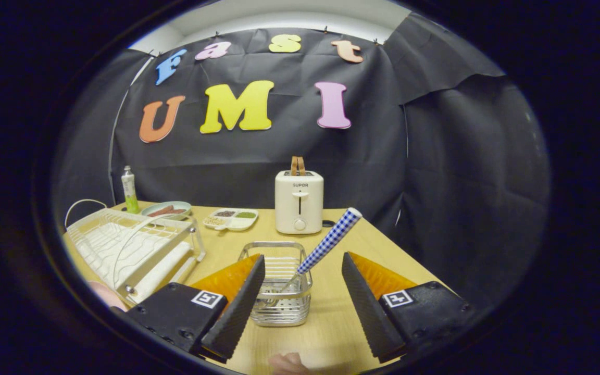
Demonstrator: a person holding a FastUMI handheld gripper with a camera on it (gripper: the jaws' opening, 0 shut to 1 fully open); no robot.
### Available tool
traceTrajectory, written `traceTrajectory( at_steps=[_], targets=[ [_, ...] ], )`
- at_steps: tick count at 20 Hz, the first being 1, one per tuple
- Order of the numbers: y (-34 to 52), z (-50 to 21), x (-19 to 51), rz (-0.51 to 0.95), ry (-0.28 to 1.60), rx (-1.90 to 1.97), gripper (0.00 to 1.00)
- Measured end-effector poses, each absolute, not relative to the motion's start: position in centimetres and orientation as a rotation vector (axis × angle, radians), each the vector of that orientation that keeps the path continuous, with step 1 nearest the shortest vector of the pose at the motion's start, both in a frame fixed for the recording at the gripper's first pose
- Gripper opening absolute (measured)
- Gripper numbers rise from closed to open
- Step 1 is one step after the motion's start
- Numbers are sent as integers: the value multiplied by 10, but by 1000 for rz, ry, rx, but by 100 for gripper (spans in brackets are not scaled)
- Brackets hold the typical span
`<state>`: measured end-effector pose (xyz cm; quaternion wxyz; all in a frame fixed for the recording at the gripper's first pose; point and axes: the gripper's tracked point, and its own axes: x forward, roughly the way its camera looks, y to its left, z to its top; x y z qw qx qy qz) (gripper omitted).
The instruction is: Take the plate from the dish rack, then take the spoon from the basket and place it into the plate.
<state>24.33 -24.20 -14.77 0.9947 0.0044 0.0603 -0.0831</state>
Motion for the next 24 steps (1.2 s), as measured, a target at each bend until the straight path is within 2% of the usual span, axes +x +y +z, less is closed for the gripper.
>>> traceTrajectory(
  at_steps=[2, 6, 8, 14, 24],
  targets=[
    [-239, -133, 252, -117, 58, 58, 77],
    [-246, -128, 258, -140, 48, 108, 38],
    [-240, -126, 257, -131, 44, 110, 28],
    [-222, -93, 243, -137, -20, 43, 19],
    [-175, -6, 192, -108, -166, 49, 16]
  ],
)
